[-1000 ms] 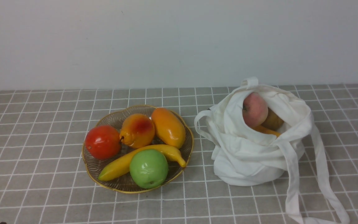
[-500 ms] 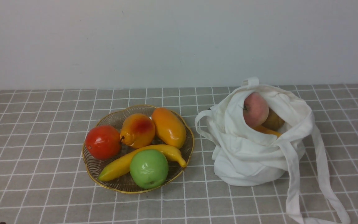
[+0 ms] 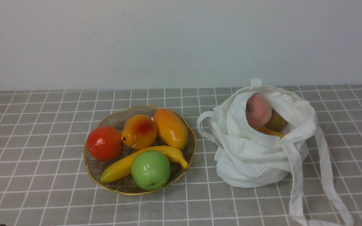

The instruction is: Take the fruit out of the bag on the grey coffee tablecloth and place them on the plate.

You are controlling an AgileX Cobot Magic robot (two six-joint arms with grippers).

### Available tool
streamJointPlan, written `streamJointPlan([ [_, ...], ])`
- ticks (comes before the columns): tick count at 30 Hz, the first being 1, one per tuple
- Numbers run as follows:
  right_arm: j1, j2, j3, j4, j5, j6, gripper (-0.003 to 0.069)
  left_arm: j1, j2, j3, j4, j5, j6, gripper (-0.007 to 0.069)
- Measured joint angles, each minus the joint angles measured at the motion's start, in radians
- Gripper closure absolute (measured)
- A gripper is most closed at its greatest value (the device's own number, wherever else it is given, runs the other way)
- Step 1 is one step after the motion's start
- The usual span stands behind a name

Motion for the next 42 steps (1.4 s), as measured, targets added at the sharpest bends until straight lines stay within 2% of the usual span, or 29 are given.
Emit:
streamJointPlan([
  [4, -0.045, 0.0, 0.055, -0.001, -0.002, -0.007, 0.0673, 0.0, 0.0, 0.0, 0.0, 0.0, 0.0, 0.0632],
  [6, -0.125, 0.0, 0.1, -0.009, -0.002, -0.007, 0.0673, 0.0, 0.0, 0.0, 0.0, 0.0, 0.0, 0.0632],
  [10, -0.378, 0.0, 0.225, -0.057, -0.002, -0.007, 0.0673, 0.0, 0.0, 0.0, 0.0, 0.0, 0.0, 0.0632],
  [13, -0.493, 0.0, 0.304, -0.075, -0.002, -0.007, 0.0673, 0.0, 0.0, 0.0, 0.0, 0.0, 0.0, 0.0632],
  [14, -0.564, 0.0, 0.349, -0.081, -0.002, -0.002, 0.0673, 0.0, 0.0, 0.0, 0.0, 0.0, 0.0, 0.0632],
  [19, -0.73, 0.003, 0.417, -0.082, 0.074, 0.02, 0.0673, 0.0, 0.0, 0.0, 0.0, 0.0, 0.0, 0.0632],
  [24, -0.777, 0.003, 0.415, -0.082, 0.085, 0.023, 0.0673, 0.0, 0.0, 0.0, 0.0, 0.0, 0.0, 0.0632],
  [42, -0.777, 0.003, 0.414, -0.082, 0.088, 0.028, 0.0673, 0.0, 0.0, 0.0, 0.0, 0.0, 0.0, 0.0632],
])
